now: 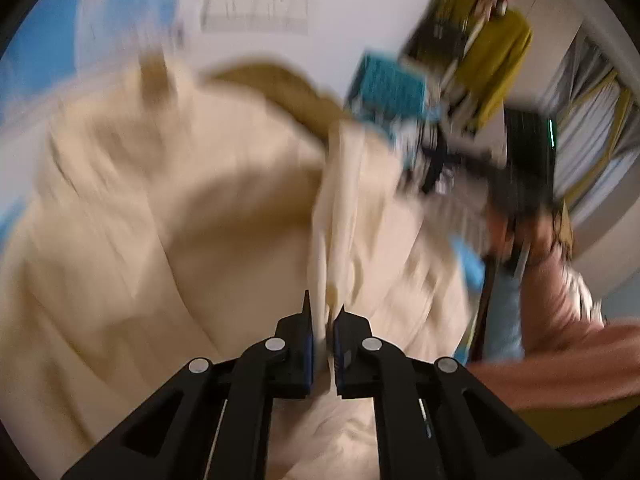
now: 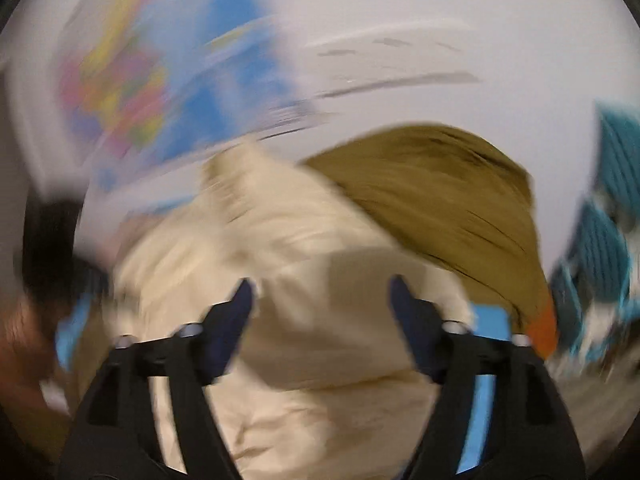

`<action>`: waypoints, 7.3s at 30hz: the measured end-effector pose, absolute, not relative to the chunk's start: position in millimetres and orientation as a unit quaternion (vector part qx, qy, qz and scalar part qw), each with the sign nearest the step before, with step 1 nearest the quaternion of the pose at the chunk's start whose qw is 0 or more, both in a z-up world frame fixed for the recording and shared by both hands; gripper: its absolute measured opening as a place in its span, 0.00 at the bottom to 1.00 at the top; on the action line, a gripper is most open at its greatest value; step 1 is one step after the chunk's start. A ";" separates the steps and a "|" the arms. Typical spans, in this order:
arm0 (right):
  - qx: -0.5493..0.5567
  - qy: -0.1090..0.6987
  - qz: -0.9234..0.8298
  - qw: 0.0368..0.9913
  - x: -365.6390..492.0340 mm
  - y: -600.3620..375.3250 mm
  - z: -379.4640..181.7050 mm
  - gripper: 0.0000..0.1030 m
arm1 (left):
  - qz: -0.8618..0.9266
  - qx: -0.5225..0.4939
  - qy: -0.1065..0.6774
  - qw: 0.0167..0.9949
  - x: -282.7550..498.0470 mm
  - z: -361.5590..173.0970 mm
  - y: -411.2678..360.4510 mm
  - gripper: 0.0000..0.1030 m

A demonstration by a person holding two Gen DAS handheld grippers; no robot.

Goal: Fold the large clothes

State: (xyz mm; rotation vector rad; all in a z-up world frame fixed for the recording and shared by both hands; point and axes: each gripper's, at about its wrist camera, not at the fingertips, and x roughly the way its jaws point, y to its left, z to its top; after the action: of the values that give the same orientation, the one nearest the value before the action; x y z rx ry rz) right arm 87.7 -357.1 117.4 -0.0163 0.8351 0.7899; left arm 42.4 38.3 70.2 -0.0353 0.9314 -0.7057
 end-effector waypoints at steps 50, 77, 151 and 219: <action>-0.101 0.476 0.319 0.813 117.1 -276.4 48.3 0.64 | -0.072 -0.117 0.484 0.864 34.2 -30.1 232.0 0.56; -0.105 0.402 0.286 0.863 180.7 -291.3 99.9 0.82 | -0.123 -0.052 0.499 0.856 131.1 -6.4 193.1 0.89; 0.001 0.394 0.405 0.825 -28.1 -368.9 65.3 0.11 | -0.164 0.193 0.408 0.877 -151.5 -38.0 -0.8 0.72; -0.198 0.343 0.370 0.840 137.8 -75.9 95.9 0.03 | -0.138 0.001 0.364 0.921 -50.6 22.5 121.2 0.39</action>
State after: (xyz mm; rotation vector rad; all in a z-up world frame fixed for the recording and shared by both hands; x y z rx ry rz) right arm 137.8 -75.9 95.9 -0.4192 0.7255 0.7822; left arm -50.6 121.2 22.5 0.0018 0.7486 -0.2836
